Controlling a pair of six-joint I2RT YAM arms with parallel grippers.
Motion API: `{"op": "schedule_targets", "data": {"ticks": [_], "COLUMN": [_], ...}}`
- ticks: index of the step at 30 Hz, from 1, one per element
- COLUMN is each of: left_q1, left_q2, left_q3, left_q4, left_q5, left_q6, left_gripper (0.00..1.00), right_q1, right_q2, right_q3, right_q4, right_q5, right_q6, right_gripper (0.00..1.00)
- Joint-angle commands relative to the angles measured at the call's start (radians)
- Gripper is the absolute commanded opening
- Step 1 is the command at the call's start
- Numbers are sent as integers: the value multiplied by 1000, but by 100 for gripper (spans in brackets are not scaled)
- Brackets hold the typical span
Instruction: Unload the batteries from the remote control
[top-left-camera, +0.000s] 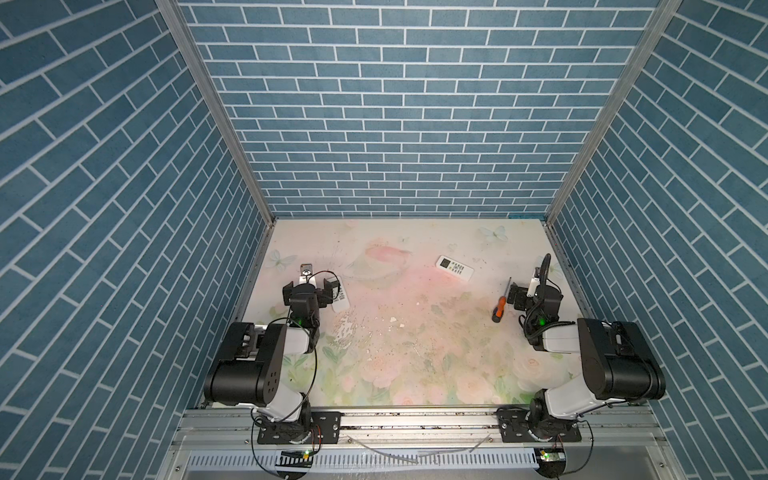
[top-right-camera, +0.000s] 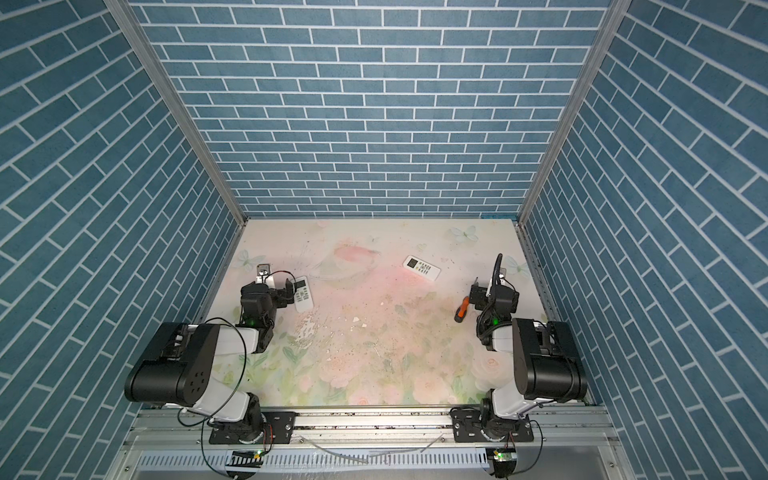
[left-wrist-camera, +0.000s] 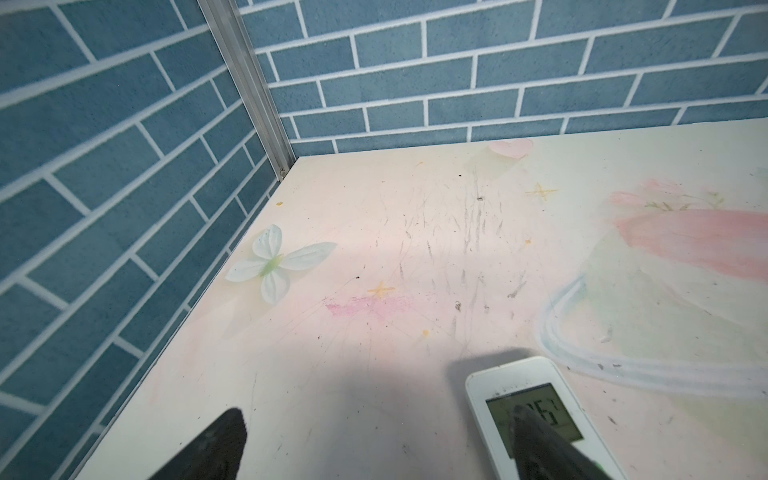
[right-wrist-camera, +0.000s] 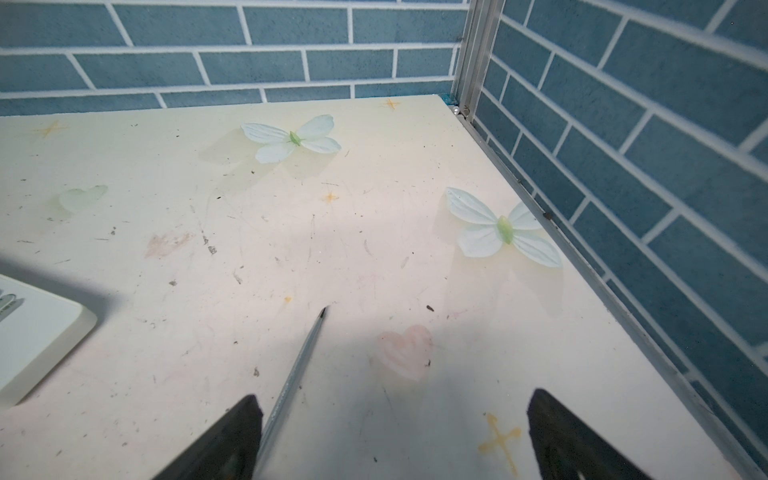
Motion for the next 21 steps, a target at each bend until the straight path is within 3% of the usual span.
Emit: {"op": "schedule_targets", "data": {"ticks": [1,7,9,12,14,15,17,21], "left_q1": [-2,-2,-2,-2,0,4,23,22], "left_q2": [4,-3,-60,-228,-340,-378,-420,-373], "left_q3": [5,6,18,58,114,146,225,398], "left_q4": [13,8,-56,-262,-471,-569,-768,-1063], "left_q5": [5,-17,-33,-30,-129,-158,-100,-24], "left_q6": [0,-8,-16,-20,-164,-238,-296,-379], "left_gripper": [100,100,100,100,100,100,99,100], "right_q1": [-3,-4,-3,-1,-4,-5,-3,11], "right_q2": [4,-3,-72,-208,-284,-307,-339,-331], "right_q3": [20,20,63,203,298,338,409,506], "right_q4": [21,25,-114,-449,-650,-734,-857,-1002], "right_q5": [-6,-7,-22,15,96,78,-6,-68], "right_q6": [12,10,4,61,228,254,286,366], "right_gripper": [99,99,99,99,99,99,99,99]}}
